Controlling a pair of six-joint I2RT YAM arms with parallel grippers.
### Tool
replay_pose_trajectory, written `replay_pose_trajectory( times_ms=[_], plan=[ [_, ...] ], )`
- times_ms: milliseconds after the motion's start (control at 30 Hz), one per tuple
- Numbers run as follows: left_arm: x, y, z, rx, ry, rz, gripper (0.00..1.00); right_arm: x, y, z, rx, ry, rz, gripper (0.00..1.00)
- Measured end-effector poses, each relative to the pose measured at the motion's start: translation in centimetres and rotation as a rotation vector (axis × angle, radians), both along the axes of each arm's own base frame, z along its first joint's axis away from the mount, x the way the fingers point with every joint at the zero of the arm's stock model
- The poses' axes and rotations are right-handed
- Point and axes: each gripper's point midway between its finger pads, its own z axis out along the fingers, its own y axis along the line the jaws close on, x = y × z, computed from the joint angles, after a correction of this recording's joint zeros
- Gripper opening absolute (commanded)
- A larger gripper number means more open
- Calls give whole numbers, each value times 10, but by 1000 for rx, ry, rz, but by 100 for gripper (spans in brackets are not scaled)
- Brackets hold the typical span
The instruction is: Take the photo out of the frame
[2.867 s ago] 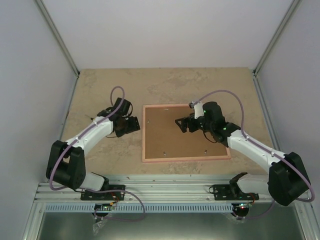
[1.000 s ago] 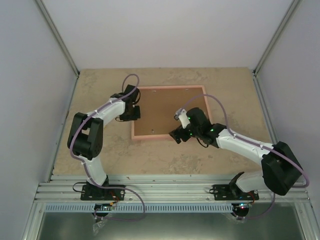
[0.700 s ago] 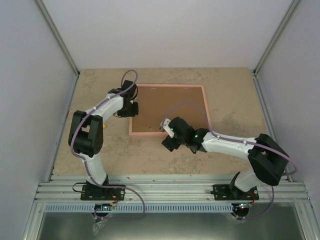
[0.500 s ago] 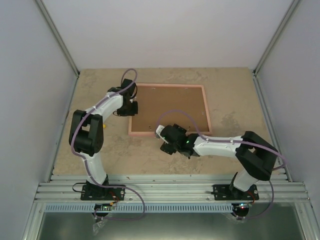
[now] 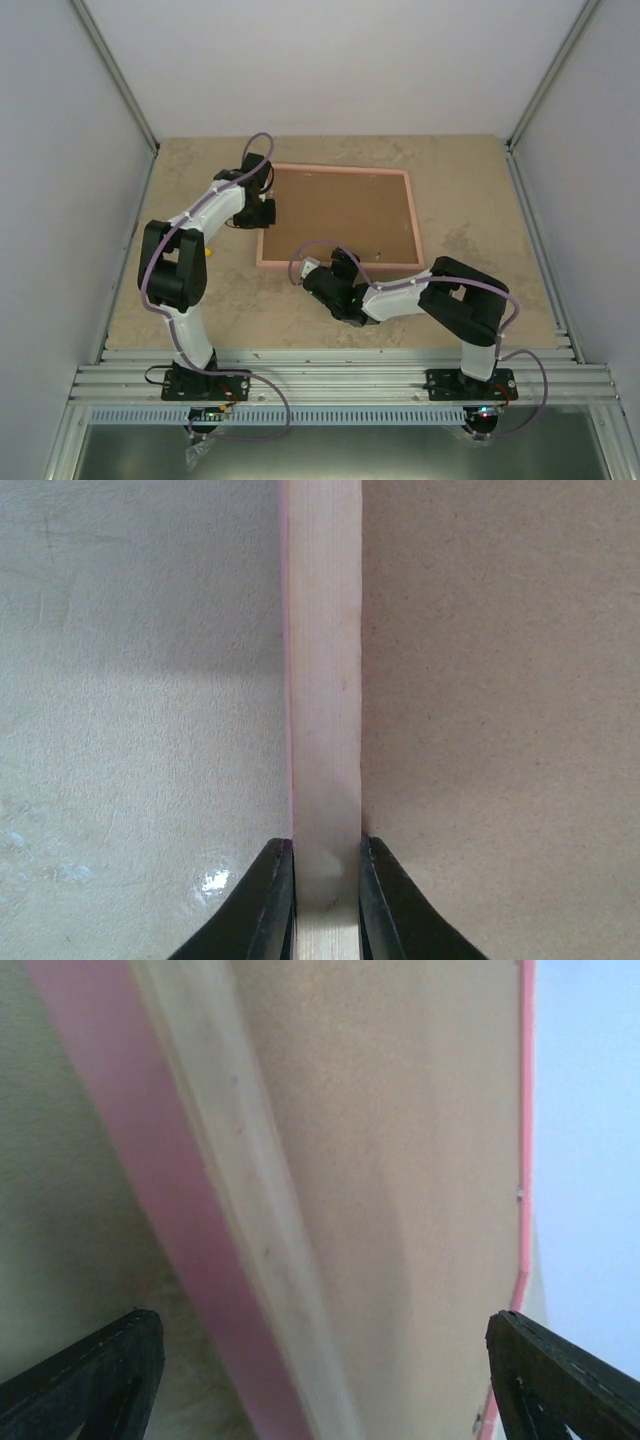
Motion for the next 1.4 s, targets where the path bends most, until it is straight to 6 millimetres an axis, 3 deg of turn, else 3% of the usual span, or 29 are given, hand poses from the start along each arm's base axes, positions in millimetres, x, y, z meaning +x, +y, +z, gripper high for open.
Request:
replay_pose_trajectory(
  times_ms=[367,467,633,767,900,1100,1267,1400],
  plan=[
    [-3,-3,-1,-21,13,-13,4,22,6,-6,-77,-156,-12,67],
    [-3,-4,-1,-25,15,-15,6,27,6,-8,-99,-167,-14,46],
    [-1,-4,-2,-29,8,-13,16,27,5,-12,-113,-160,-13,23],
    [0,-8,-1,-63,-1,-7,20,24,0,0,-198,-172,-9,10],
    [-1,-12,4,-108,-12,6,31,20,-4,14,-211,-149,1,1],
    [4,-4,41,-214,-91,69,48,13,-11,36,-218,-100,11,1],
    [9,15,100,-324,-243,152,64,10,-10,68,-168,-64,12,0],
    [4,28,142,-390,-362,205,70,11,-5,101,-95,-34,5,1]
  ],
)
